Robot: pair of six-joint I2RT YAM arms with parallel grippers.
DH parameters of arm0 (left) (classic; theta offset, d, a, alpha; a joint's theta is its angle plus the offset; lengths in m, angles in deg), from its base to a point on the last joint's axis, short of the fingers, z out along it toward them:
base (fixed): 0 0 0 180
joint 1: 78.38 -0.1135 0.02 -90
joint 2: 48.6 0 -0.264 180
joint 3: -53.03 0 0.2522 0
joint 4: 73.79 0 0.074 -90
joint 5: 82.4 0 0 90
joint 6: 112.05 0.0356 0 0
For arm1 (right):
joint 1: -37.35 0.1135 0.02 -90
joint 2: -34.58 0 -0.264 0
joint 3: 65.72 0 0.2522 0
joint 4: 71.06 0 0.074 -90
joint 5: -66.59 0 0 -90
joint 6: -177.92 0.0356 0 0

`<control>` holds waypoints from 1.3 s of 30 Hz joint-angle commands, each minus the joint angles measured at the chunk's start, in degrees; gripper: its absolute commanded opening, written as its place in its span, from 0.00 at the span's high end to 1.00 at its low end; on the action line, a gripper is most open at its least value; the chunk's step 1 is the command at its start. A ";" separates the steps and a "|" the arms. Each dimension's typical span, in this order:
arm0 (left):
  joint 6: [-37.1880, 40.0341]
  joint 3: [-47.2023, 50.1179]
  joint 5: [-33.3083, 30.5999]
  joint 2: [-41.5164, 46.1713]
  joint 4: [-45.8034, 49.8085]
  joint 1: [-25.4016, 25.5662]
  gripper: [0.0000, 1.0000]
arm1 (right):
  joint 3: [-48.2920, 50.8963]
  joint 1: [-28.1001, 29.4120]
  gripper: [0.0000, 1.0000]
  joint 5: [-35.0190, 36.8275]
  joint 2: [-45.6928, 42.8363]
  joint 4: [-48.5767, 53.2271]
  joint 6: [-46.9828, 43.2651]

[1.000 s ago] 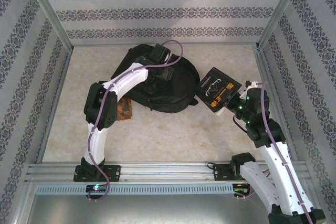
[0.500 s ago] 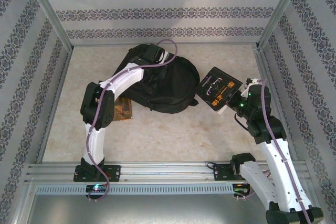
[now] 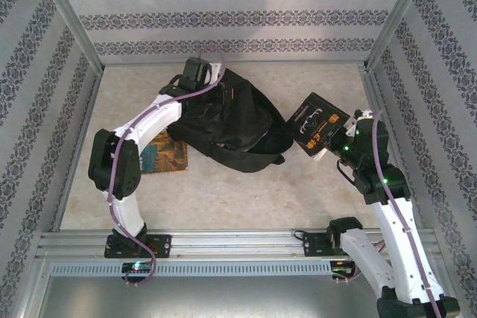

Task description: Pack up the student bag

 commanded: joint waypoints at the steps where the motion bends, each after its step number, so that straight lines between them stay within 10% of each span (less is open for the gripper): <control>1: -4.91 0.12 5.73 4.61 -9.36 -0.75 1.00 | 0.95 -0.44 1.00 -5.83 0.41 -8.43 4.41; 21: -19.22 5.82 10.55 5.92 -20.87 -1.88 0.98 | 12.23 0.36 1.00 -26.28 7.35 -26.02 22.12; 29: -5.19 -0.43 -1.27 7.18 4.00 3.21 0.45 | 21.23 0.36 1.00 -25.50 9.91 -43.92 34.66; 39: 11.85 -19.81 -15.90 -0.86 33.21 19.54 0.34 | 23.28 0.09 1.00 -24.53 5.31 -44.58 33.35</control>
